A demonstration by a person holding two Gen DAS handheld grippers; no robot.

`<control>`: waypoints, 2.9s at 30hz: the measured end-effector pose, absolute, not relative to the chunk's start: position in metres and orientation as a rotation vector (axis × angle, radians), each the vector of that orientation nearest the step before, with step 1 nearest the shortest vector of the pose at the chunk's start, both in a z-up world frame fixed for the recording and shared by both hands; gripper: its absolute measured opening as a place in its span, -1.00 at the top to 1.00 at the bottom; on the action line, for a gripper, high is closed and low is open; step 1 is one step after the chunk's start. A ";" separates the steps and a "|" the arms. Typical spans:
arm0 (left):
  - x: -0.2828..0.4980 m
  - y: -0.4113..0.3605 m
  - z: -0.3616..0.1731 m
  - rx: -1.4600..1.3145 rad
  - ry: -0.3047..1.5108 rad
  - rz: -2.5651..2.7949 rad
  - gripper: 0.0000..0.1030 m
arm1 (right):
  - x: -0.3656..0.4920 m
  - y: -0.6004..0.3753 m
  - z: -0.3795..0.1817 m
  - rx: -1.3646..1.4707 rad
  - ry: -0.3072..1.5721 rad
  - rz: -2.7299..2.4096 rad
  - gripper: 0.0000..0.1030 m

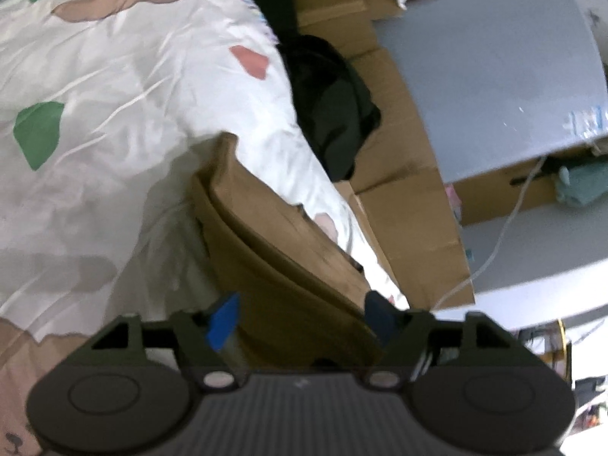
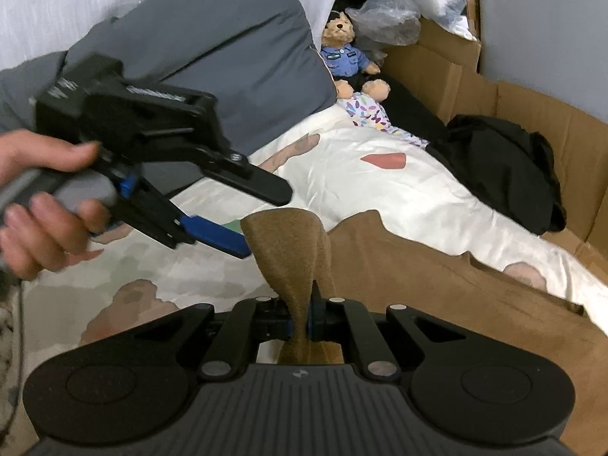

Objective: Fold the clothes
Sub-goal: 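Pinch the edge of the folded brown shirt with both grippers, then lift the pinched shirt edge with both grippers and fold it over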

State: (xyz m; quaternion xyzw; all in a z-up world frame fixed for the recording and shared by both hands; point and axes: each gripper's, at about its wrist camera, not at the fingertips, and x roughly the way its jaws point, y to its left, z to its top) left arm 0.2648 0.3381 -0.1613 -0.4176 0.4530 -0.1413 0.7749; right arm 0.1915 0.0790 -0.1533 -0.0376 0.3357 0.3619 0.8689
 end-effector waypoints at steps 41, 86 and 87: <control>0.411 0.319 -0.216 -0.610 1.190 -0.353 0.80 | 0.188 0.046 -0.162 0.120 0.740 0.746 0.87; 0.366 0.044 -0.098 -0.284 1.065 -0.639 0.80 | 0.070 -0.190 -0.169 0.591 0.579 0.299 0.87; 0.368 0.036 -0.102 -0.277 1.072 -0.642 0.80 | 0.067 -0.195 -0.173 0.605 0.578 0.285 0.87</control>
